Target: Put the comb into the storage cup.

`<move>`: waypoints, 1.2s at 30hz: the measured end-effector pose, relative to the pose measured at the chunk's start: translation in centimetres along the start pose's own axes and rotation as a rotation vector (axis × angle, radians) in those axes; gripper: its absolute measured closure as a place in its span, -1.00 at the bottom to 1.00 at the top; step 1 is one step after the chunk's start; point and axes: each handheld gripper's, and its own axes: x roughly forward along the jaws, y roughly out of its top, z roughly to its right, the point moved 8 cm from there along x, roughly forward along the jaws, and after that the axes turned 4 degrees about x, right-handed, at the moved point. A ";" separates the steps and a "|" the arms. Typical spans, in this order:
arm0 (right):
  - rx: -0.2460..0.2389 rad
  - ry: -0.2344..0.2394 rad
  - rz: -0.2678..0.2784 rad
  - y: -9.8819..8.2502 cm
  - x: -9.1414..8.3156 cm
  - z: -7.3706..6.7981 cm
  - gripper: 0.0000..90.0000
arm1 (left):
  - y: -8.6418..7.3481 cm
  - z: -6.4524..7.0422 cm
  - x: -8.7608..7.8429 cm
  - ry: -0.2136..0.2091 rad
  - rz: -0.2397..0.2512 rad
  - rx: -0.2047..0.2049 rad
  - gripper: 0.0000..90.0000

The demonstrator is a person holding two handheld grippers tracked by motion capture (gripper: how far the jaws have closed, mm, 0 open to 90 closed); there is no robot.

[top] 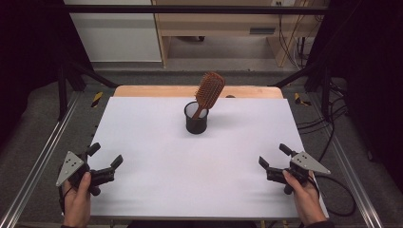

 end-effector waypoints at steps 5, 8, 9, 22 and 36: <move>-0.007 0.012 0.006 0.1 0.2 -0.3 -0.90 | 0.1 0.2 0.0 -0.006 0.007 0.005 -0.97; -0.005 0.016 0.007 0.1 0.3 -0.5 -0.90 | 0.1 0.2 0.0 -0.007 0.011 0.006 -0.97; -0.009 0.017 0.006 0.1 0.4 -0.5 -0.90 | 0.2 0.2 0.0 -0.008 0.012 0.007 -0.97; -0.028 0.051 0.003 0.0 1.3 -1.7 -0.90 | 0.3 0.7 0.1 -0.025 0.029 0.017 -0.97; -0.009 0.077 0.018 -0.2 1.5 -2.6 -0.90 | 0.3 1.4 0.8 -0.047 0.034 0.029 -0.97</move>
